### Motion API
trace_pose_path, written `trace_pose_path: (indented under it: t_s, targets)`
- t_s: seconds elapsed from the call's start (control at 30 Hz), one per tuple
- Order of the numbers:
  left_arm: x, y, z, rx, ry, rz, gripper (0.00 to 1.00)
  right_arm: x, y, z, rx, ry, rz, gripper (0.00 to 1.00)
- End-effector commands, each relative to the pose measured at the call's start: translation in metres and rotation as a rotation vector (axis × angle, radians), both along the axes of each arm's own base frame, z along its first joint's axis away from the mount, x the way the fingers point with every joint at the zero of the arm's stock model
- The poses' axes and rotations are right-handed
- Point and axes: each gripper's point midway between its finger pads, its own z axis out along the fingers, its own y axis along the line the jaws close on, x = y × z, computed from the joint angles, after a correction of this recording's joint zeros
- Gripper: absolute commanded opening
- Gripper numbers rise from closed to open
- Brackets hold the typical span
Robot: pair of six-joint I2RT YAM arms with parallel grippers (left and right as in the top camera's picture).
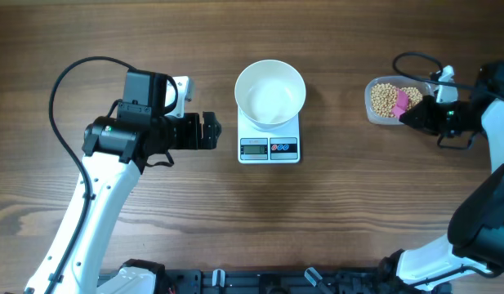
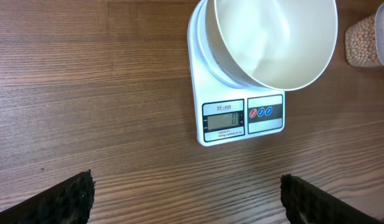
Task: Scoop item into bowl and weigh 150g on scale
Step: 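Drag the scoop through the soybeans and tilt it up to fill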
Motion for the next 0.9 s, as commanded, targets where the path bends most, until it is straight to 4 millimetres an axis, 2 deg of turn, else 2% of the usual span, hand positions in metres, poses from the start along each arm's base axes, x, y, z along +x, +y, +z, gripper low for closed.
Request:
trace_pose_path:
  t_s: [0.0, 0.13, 0.3, 0.73, 0.87]
  targets:
    - [0.004, 0.000, 0.008, 0.000, -0.027, -0.013, 1.00, 0.000, 0.018, -0.001, 0.158, -0.028, 0.015, 0.04]
    - [0.004, 0.000, 0.008, 0.000, -0.027, -0.013, 1.00, -0.006, 0.021, -0.012, 0.230, 0.005, -0.004, 0.04]
    - [0.004, 0.000, 0.007, 0.000, -0.023, -0.013, 1.00, -0.002, 0.019, -0.003, 0.317, -0.032, -0.034, 0.04]
    - [0.002, 0.000, 0.007, 0.001, -0.018, -0.013, 1.00, -0.004, -0.003, -0.006, 0.337, -0.031, -0.115, 0.04]
    - [0.001, 0.001, 0.006, 0.002, -0.012, -0.013, 1.00, -0.001, 0.000, -0.007, 0.397, -0.037, -0.119, 0.04]
